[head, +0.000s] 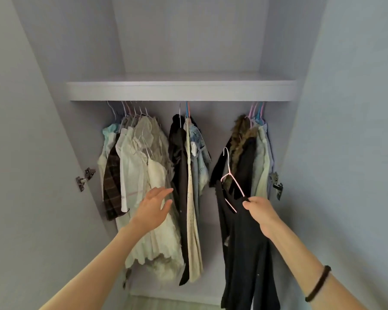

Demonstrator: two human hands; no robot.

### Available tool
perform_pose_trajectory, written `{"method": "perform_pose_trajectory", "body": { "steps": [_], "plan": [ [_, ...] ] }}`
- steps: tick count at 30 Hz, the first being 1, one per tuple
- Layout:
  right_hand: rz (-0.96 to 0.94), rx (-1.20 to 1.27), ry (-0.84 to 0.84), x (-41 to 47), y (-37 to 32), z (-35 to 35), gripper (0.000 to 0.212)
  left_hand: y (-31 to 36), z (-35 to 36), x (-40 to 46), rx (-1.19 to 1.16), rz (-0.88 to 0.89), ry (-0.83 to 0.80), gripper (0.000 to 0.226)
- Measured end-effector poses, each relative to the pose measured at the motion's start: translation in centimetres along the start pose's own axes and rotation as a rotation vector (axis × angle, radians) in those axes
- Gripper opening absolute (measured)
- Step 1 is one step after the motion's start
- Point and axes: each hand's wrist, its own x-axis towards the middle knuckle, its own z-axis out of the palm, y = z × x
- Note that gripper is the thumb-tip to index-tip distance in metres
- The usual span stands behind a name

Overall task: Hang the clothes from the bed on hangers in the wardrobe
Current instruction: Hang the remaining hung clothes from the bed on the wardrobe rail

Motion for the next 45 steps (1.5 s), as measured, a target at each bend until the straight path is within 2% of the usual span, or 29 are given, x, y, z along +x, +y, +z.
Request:
{"method": "perform_pose_trajectory", "body": {
  "steps": [2,7,12,18,25,28,31,36,45],
  "plan": [
    [-0.037,0.011,0.01,1.3,-0.7,0.7,0.026,-0.1,-0.6,2.1,0.049,0.017,0.035,0.042],
    [-0.166,0.066,0.052,5.0,-3.5,1.2,0.022,0.9,-1.9,7.0,0.156,0.1,0.151,0.044],
    [-0.275,0.11,0.163,9.0,-6.3,2.0,0.023,2.9,-4.3,13.2,0.291,0.34,0.359,0.045],
    [-0.34,0.15,0.273,15.2,-10.4,2.8,0.017,5.0,-8.0,22.3,0.363,0.425,0.516,0.052],
    [-0.408,0.18,0.454,21.9,-14.0,3.4,0.025,4.5,-9.2,29.6,0.473,0.47,0.693,0.058],
    [-0.394,0.197,0.508,24.5,-15.4,3.1,0.023,4.4,-8.6,30.7,0.455,0.498,0.813,0.056],
    [-0.359,0.178,0.547,26.3,-15.4,3.2,0.021,4.3,-8.4,31.1,0.45,0.516,0.863,0.053],
    [-0.224,0.061,0.524,27.9,-13.9,3.2,0.019,4.2,-8.2,31.4,0.473,0.516,0.887,0.053],
    [0.034,0.017,0.631,29.4,-13.9,1.4,0.032,4.2,-8.7,30.9,0.465,0.511,0.848,0.052]
  ]
}}
